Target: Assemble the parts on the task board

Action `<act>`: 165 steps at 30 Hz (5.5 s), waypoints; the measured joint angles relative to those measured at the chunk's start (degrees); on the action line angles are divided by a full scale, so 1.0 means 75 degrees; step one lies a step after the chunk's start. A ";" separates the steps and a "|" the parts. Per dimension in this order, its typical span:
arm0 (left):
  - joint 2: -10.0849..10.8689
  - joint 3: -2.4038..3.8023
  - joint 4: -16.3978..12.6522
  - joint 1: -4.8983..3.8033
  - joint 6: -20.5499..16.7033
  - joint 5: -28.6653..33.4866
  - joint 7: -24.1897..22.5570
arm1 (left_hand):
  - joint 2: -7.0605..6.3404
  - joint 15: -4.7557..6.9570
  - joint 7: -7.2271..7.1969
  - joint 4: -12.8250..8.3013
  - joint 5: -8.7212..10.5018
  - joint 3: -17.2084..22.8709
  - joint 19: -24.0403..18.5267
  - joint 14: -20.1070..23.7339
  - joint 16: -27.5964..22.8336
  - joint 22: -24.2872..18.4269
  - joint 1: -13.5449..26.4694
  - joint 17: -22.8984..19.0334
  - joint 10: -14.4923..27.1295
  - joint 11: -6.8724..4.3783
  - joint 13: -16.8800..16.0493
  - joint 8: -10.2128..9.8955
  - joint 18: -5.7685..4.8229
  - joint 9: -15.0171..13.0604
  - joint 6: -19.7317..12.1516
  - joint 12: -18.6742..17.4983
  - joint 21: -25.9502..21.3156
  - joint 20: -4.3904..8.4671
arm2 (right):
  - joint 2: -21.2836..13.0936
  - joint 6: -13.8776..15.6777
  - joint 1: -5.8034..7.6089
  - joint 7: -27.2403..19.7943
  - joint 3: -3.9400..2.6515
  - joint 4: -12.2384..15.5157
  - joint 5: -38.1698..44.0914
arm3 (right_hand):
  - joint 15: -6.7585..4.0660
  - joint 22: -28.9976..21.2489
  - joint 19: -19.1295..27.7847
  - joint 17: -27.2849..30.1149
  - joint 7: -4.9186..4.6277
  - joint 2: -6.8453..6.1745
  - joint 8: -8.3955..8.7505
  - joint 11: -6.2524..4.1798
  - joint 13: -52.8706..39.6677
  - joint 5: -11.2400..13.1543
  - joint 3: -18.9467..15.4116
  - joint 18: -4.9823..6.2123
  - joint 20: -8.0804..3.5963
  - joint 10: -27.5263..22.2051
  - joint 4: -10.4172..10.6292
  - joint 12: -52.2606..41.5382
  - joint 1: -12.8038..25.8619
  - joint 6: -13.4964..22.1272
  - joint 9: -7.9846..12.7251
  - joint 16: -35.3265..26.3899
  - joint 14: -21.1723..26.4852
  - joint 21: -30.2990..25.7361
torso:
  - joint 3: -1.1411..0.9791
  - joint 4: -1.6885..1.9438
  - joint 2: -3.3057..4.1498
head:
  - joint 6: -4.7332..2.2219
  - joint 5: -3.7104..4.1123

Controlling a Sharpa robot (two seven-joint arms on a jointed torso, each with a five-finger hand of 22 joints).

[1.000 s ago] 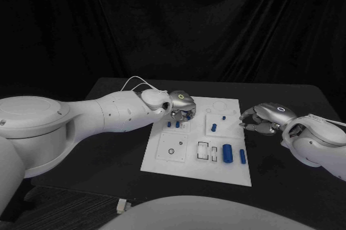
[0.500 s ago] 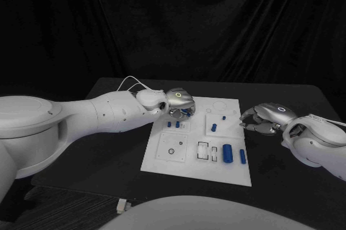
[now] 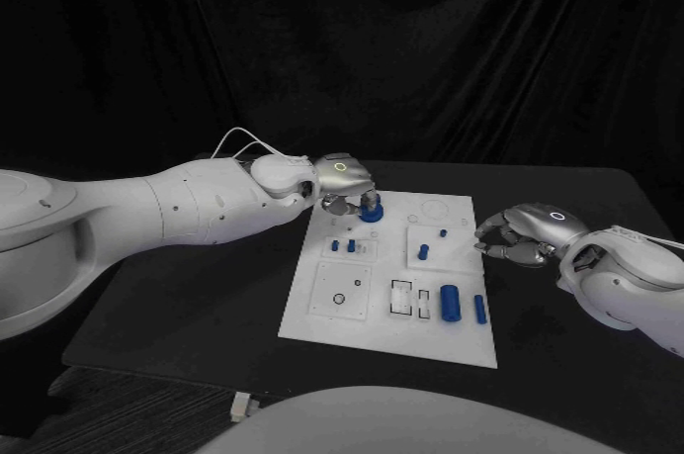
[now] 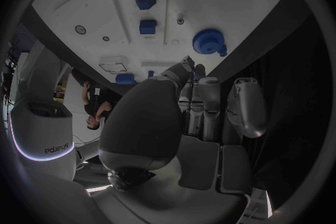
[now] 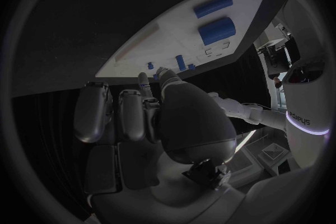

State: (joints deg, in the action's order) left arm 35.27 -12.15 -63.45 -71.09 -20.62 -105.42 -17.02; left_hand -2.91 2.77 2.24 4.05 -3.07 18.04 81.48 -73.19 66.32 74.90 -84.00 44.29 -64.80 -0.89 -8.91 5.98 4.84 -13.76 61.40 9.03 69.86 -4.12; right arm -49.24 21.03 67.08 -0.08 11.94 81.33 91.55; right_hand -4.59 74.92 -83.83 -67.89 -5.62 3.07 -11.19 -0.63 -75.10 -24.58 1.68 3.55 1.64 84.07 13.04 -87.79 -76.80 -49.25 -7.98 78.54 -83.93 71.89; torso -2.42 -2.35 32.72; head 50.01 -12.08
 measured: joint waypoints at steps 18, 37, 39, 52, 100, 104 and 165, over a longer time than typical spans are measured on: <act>0.0127 -0.0005 -0.0018 0.0142 0.0639 -0.0002 0.0094 | -0.0024 -0.0001 -0.0025 0.0061 0.0000 -0.0020 -0.0027 0.0054 0.0000 0.0000 0.0023 0.0076 0.0000 0.0000 0.0012 -0.0080 -0.0001 0.0022 -0.0082 -0.0054 -0.0030 0.0028 | 0.0017 0.0000 -0.0024 0.0000 0.0000 -0.0009 0.0000 | 0.0000 -0.0001 0.0000 0.0013 0.0000 0.0000 0.0000 0.0000 0.0005 0.0000 0.0021 0.0000 0.0000 0.0000 -0.0021 -0.0003 0.0000 0.0000 0.0000 0.0000 0.0000 -0.0031 | 0.0006 0.0004 0.0013 | 0.0000 -0.0037; 0.0076 -0.0004 0.0067 0.0249 0.0781 -0.0004 0.0303 | -0.0025 -0.0001 0.0002 0.0061 0.0000 -0.0020 -0.0027 0.0054 0.0000 0.0000 0.0022 0.0015 0.0000 0.0000 0.0012 -0.0110 0.0000 0.0036 -0.0109 -0.0054 -0.0030 0.0027 | 0.0017 -0.0001 -0.0032 0.0000 0.0000 -0.0012 0.0000 | 0.0000 -0.0002 0.0000 0.0013 0.0000 0.0000 0.0000 0.0000 0.0006 0.0000 0.0021 0.0000 0.0000 0.0000 -0.0021 -0.0013 0.0000 0.0000 0.0001 0.0000 0.0000 -0.0031 | 0.0001 -0.0001 0.0014 | 0.0000 -0.0032; 0.0073 -0.0004 0.0080 0.0254 0.0791 -0.0004 0.0310 | -0.0025 -0.0001 0.0002 0.0060 0.0000 -0.0020 -0.0027 0.0054 0.0000 0.0000 0.0022 0.0014 0.0000 0.0000 0.0012 -0.0111 0.0000 0.0036 -0.0109 -0.0054 -0.0030 0.0027 | 0.0017 -0.0001 -0.0032 0.0000 0.0000 -0.0012 0.0000 | 0.0000 -0.0002 0.0000 0.0013 0.0000 0.0000 0.0000 0.0000 0.0006 0.0000 0.0021 0.0000 0.0000 0.0000 -0.0021 -0.0015 0.0000 0.0000 0.0005 0.0000 0.0000 -0.0031 | 0.0001 -0.0004 0.0014 | 0.0000 -0.0035; 0.0058 -0.0004 0.0098 0.0276 0.0863 -0.0004 0.0323 | -0.0025 -0.0001 0.0002 0.0060 0.0000 -0.0021 -0.0046 0.0054 -0.0013 0.0000 0.0022 -0.0039 0.0001 0.0001 0.0012 -0.0111 0.0000 0.0037 -0.0109 -0.0054 -0.0030 0.0008 | 0.0033 -0.0005 -0.0034 0.0000 0.0000 -0.0021 0.0000 | 0.0000 -0.0002 0.0000 0.0025 0.0000 0.0000 0.0000 0.0000 -0.0001 0.0000 0.0021 0.0000 0.0000 0.0000 -0.0021 0.0020 0.0000 0.0000 0.0005 0.0000 0.0000 -0.0031 | -0.0001 -0.0004 0.0014 | 0.0000 -0.0047; -0.0002 0.0007 0.0231 0.0411 0.0988 -0.0002 0.0355 | -0.0025 -0.0027 0.0002 0.0038 0.0000 0.0000 -0.0136 0.0245 -0.0180 0.0000 0.0021 -0.0267 0.0001 0.0001 0.0010 -0.0119 0.0000 0.0043 -0.0109 -0.0089 -0.0208 -0.0026 | 0.0024 -0.0011 -0.0040 0.0001 0.0000 -0.0015 0.0000 | 0.0000 0.0002 0.0000 0.0033 0.0000 -0.0033 0.0000 0.0000 0.0021 0.0000 0.0043 0.0000 0.0000 0.0000 -0.0043 0.0011 -0.0032 0.0000 0.0011 0.0000 0.0000 -0.0031 | 0.0001 -0.0002 0.0017 | 0.0000 -0.0033; 0.0000 0.0007 0.0236 0.0420 0.0990 -0.0003 0.0364 | -0.0058 -0.0019 -0.0047 0.0038 0.0000 0.0001 -0.0163 0.0291 -0.0180 0.0000 -0.0012 -0.0295 0.0001 0.0001 0.0022 -0.0251 0.0001 0.0082 -0.0242 -0.0149 -0.0247 0.0002 | 0.0023 -0.0011 -0.0040 0.0001 0.0000 -0.0015 0.0000 | 0.0000 0.0002 0.0000 0.0033 0.0000 -0.0033 0.0000 0.0000 0.0020 0.0000 0.0043 0.0000 0.0000 0.0000 -0.0043 -0.0002 -0.0032 0.0000 0.0011 0.0000 0.0000 -0.0031 | 0.0001 -0.0001 0.0017 | 0.0000 -0.0035; 0.2116 -0.0006 -0.1068 -0.0045 0.1281 0.6595 -0.2082 | 0.0467 -0.0396 -0.1247 0.1705 -0.0436 -0.3083 -1.0719 0.9745 -0.8793 -0.8768 0.2159 -0.5898 0.8657 -0.1079 0.1178 -0.0616 0.0232 0.1681 -0.7154 -0.1179 -0.9158 -0.0611 | 0.0222 -0.0246 0.1899 -0.0034 -0.0006 0.0538 0.0893 | 0.0290 -0.0002 0.0202 0.1674 0.0592 -0.1212 0.0428 0.0545 0.8301 0.1156 0.0594 0.0248 0.0259 -0.5784 -0.0432 0.9220 -0.1033 0.0100 0.0329 -0.1116 0.0060 -0.1780 | 0.0066 0.0037 0.0063 | 0.0000 0.0020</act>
State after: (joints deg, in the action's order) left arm 51.14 -12.20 -71.46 -71.43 -11.01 -55.95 -32.63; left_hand 0.59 -0.20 -7.11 16.84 -6.34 -5.08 1.10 -0.10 0.38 9.14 -67.81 0.05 0.12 -8.98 -0.07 1.36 6.58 -1.15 7.75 0.19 1.17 -8.71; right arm -47.58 19.19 81.32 -0.33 11.89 85.36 98.25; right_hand -2.41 74.91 -82.31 -55.33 -1.17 -6.02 -7.98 3.45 -12.84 -15.91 6.13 5.41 3.59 40.70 9.80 -18.63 -84.55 -48.49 -5.52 70.17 -83.48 58.54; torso -1.92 -2.07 33.19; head 50.01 -11.93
